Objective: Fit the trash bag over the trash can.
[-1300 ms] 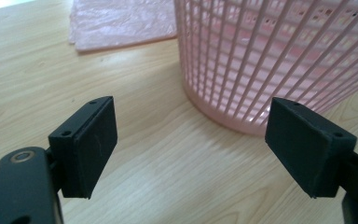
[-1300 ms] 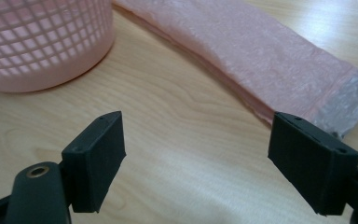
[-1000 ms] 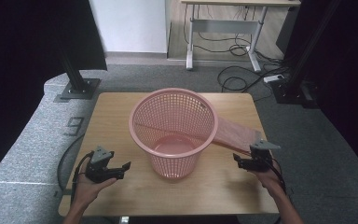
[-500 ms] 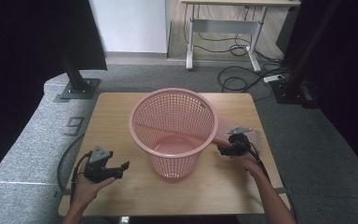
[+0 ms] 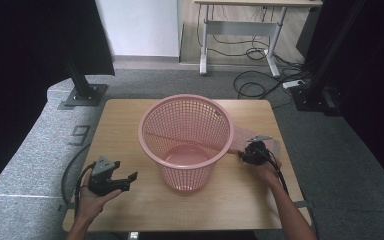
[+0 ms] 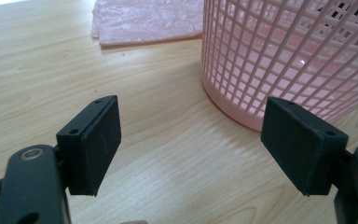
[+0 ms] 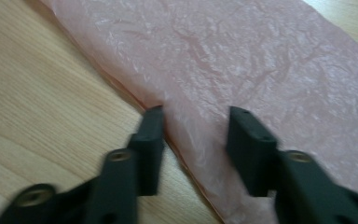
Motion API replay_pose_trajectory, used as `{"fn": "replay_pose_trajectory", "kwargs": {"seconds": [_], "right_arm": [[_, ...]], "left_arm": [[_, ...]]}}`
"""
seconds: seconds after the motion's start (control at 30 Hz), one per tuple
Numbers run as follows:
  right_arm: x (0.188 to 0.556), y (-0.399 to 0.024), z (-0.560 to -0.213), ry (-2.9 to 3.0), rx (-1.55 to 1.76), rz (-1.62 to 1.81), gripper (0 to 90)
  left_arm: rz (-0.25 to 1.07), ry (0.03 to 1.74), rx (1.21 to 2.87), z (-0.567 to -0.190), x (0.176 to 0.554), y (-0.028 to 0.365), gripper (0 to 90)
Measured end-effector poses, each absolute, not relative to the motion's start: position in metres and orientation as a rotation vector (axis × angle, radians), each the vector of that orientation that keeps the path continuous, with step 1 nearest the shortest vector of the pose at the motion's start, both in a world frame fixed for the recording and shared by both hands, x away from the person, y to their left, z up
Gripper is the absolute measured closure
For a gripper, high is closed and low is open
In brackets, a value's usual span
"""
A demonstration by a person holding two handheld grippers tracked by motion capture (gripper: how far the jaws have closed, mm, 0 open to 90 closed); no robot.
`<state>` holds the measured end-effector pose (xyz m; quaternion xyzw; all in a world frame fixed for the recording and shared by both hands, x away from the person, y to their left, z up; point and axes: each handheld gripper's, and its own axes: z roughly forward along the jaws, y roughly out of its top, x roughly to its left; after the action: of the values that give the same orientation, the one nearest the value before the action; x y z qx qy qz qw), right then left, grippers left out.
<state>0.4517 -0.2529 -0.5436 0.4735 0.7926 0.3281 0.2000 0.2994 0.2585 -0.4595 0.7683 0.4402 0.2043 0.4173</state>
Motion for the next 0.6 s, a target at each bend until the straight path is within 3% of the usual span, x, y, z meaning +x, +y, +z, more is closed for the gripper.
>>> {"fn": "replay_pose_trajectory", "kwargs": {"seconds": [0.1, 0.2, 0.6], "right_arm": [[0.451, -0.256, -0.543, 2.218, 1.324, 0.921, 78.9], [0.449, -0.256, -0.541, 2.212, 1.326, 0.874, 86.7], [0.396, -0.29, -0.528, 2.252, 1.434, 0.876, 89.2]], "left_arm": [[0.503, 1.104, 1.931, -0.46, 0.299, 0.258, 19.3], [0.49, 1.102, 1.946, -0.461, 0.3, 0.258, 19.3], [0.411, 1.12, 1.899, -0.463, 0.306, 0.266, 20.3]]}}
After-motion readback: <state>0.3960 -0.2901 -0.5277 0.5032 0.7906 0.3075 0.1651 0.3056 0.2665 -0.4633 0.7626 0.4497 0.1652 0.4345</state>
